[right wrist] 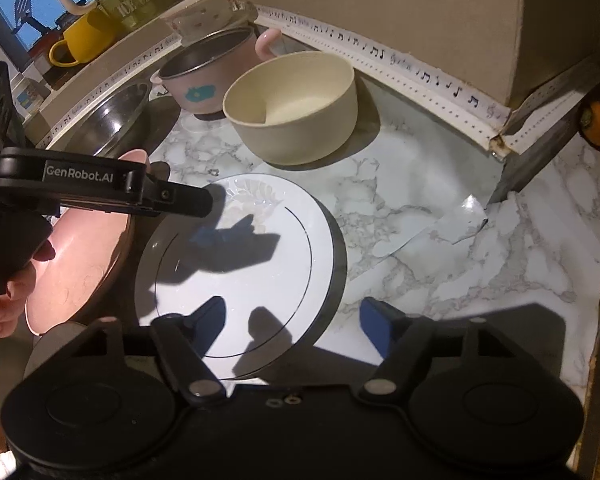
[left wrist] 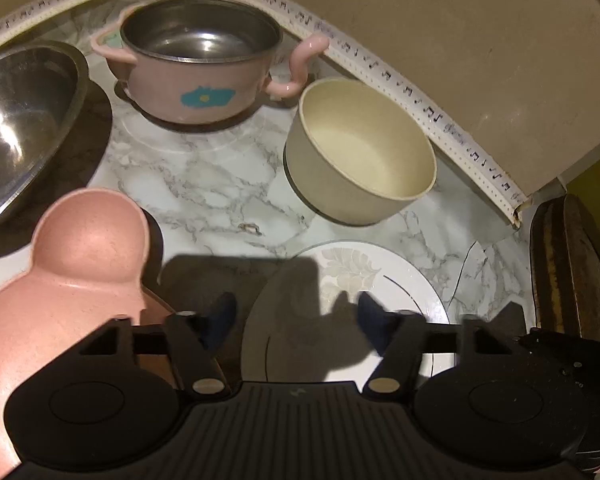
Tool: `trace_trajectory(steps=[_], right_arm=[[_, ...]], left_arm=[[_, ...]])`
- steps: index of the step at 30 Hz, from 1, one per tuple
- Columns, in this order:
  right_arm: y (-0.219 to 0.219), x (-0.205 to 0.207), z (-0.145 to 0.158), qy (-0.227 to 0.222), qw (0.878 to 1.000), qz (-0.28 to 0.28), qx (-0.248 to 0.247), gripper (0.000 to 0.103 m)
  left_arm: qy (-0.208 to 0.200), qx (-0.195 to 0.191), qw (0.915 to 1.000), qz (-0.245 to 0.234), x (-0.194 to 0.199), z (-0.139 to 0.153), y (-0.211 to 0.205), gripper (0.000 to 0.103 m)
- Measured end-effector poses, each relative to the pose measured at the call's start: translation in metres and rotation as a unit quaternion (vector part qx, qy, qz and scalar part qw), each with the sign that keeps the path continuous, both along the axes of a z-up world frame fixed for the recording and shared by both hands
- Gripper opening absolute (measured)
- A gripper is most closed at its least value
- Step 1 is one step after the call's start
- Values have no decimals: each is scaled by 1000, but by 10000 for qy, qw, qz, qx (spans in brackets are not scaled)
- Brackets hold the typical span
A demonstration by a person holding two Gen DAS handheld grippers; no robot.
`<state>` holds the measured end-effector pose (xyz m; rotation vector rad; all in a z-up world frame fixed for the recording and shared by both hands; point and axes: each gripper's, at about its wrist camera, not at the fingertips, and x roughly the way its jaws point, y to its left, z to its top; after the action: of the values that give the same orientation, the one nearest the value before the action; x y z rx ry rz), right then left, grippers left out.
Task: Organize plates and bowls
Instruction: 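Move both grippers to the white floral plate and close on its rim, then lift the floral plate with both grippers and carry it over the white plate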
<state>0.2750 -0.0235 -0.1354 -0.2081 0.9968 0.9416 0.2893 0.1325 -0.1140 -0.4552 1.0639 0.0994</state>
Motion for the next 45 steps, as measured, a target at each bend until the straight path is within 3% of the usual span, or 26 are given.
trace_trajectory(steps=[3,14,19,45], right_arm=[[2,2,-3,72,10000,-7,13,66],[1,4,-5,223,9996,-90,117,44],[-1,7,-5,130,9993,-341,-13,16],[-11,4,16,100,9988,-481,48,9]], left_arm=[[71,-20,10000,31,1,-3,0,56],[123,32,9995,300,-3,-4,5,34],[97,76,9990,436,-5,-3,6,27],[-151,137,9990,410,-17,34,0,26]])
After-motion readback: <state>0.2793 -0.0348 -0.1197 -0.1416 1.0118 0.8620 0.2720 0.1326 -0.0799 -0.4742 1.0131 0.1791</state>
